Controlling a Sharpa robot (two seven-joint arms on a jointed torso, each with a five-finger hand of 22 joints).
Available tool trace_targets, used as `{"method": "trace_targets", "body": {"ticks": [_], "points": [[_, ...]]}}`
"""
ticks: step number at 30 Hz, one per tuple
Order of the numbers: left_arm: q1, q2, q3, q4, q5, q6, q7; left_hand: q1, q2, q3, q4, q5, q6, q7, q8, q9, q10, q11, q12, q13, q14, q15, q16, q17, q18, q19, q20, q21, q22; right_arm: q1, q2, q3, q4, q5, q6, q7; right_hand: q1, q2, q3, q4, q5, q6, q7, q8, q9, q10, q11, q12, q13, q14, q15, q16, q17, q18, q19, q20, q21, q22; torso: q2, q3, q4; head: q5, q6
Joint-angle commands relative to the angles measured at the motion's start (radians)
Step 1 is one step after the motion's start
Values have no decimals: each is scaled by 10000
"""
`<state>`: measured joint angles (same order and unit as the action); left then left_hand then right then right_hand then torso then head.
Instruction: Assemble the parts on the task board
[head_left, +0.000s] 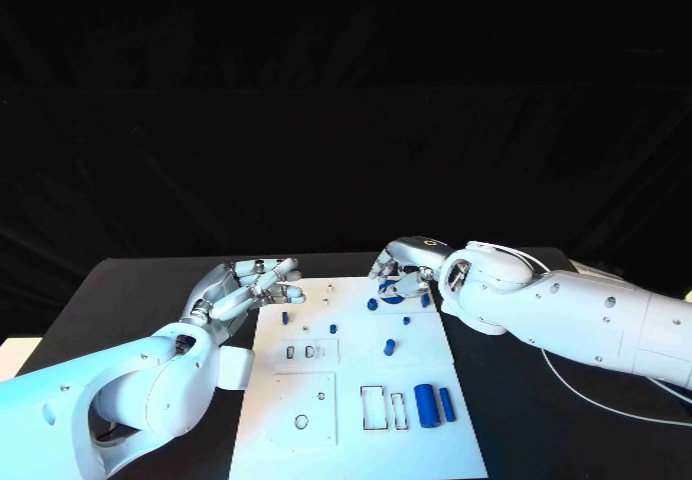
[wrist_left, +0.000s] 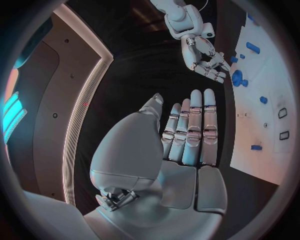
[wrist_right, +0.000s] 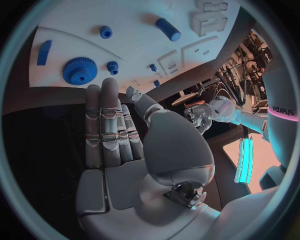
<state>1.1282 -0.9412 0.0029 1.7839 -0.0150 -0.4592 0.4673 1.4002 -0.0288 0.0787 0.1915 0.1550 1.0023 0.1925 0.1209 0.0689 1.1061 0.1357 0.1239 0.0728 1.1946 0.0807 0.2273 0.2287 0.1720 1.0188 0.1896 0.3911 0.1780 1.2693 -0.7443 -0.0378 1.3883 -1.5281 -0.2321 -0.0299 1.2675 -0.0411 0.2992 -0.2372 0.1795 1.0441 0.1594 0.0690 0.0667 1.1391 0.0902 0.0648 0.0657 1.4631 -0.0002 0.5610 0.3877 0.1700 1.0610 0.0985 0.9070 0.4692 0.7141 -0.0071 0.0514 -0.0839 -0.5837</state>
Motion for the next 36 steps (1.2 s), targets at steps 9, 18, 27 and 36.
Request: {"method": "trace_targets", "body": {"ticks": [9, 18, 27, 36], "points": [[64, 32, 28, 107, -70, 290, -64, 19, -62, -27, -35, -36, 30, 55, -63, -16, 3, 47, -79, -13, -8, 39, -82, 26, 88, 60, 8, 36, 15, 80, 163, 3, 89, -1950, 1216, -911, 20, -190, 84, 327, -107, 31, -108, -39, 10, -107, -1, 15, 26, 262, -11, 1769, 1464, -91, 574, 40, 1566, 1855, 389, -31, 135, -122, 113], [67, 37, 29, 103, -68, 293, -70, 12, -64, -34, -37, -36, 24, 66, -81, -17, -3, 55, -100, -15, -17, 45, -99, 42, 87, 56, 11, 34, 14, 83, 335, 0, -60, -2111, 1542, -924, 66, -182, 184, 450, -97, 124, -128, -23, 19, -22, -15, 28, 27, 247, -18, 2690, 2362, -191, 799, 44, 2125, 2588, 493, -63, 187, -179, 91], [67, 5, 29, 141, -68, 315, -89, 12, -64, -34, -37, -36, 24, 66, -81, -17, -3, 55, -100, -15, -17, 45, -99, 42, 87, 56, 11, 34, 14, 77, 478, -2, -171, -2208, 1612, -929, 56, -111, 322, 603, -74, 294, -155, 2, 35, 106, -44, 36, 23, 263, -30, 3433, 3081, -274, 1017, 39, 2575, 3188, 508, -67, 225, -140, 31], [67, -27, 29, 155, -68, 343, -120, 3, -65, -42, -40, -37, 18, 80, -102, -18, -8, 65, -124, -16, -20, 50, -114, 61, 85, 52, 15, 33, 14, 70, 590, -5, -311, -2198, 1695, -928, 13, -40, 461, 785, -62, 481, -200, 28, 53, 236, -80, 40, 21, 226, -48, 3853, 3450, -314, 1101, 31, 2835, 3507, 542, -65, 225, -145, -12]]}}
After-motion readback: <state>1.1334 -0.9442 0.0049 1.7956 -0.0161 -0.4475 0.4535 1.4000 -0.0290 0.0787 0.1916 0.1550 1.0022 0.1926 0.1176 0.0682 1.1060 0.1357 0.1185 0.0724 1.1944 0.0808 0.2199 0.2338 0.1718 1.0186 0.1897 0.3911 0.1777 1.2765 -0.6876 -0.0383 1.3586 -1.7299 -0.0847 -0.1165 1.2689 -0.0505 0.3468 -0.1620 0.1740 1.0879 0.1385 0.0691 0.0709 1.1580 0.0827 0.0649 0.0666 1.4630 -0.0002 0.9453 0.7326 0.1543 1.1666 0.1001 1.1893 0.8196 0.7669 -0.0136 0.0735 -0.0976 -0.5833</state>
